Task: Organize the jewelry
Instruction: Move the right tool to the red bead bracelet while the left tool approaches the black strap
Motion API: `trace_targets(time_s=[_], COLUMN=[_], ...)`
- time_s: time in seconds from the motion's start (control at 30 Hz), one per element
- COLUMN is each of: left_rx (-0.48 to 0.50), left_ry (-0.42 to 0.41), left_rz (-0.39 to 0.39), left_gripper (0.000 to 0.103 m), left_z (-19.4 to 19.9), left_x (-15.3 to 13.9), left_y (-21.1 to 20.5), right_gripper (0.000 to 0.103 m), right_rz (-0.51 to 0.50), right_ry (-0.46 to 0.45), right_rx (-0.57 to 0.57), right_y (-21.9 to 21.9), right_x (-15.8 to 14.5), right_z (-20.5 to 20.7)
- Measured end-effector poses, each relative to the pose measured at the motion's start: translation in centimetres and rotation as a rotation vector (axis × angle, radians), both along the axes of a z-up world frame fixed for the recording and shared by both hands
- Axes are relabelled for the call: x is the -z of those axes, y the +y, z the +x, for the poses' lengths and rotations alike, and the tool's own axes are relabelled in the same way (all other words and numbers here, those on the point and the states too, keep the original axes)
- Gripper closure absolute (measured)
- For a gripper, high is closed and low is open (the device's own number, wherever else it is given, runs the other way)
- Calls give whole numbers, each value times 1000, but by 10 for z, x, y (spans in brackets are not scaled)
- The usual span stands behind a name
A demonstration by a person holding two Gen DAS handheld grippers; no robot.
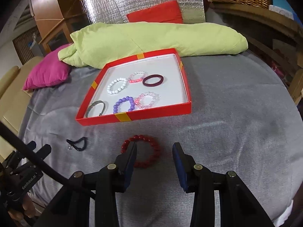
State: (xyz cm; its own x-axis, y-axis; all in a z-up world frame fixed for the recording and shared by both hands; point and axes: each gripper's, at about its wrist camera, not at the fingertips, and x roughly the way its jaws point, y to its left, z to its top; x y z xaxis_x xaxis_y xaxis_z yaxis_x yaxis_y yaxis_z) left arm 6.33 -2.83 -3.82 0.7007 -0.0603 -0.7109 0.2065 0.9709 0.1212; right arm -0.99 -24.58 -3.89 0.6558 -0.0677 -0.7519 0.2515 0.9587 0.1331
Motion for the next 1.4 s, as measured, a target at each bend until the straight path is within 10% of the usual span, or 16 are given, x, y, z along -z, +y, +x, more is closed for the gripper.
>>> trace_targets(time_s=[1.4], left_rx=[-14], left_ry=[149], left_rz=[-18], left_gripper=[37], left_z=[28], left_x=[18], left_y=[21], right_gripper=[57], right_rz=[-34], right_ry=[101], right_rx=[-21], right_y=[0], right_x=[38], right_z=[17])
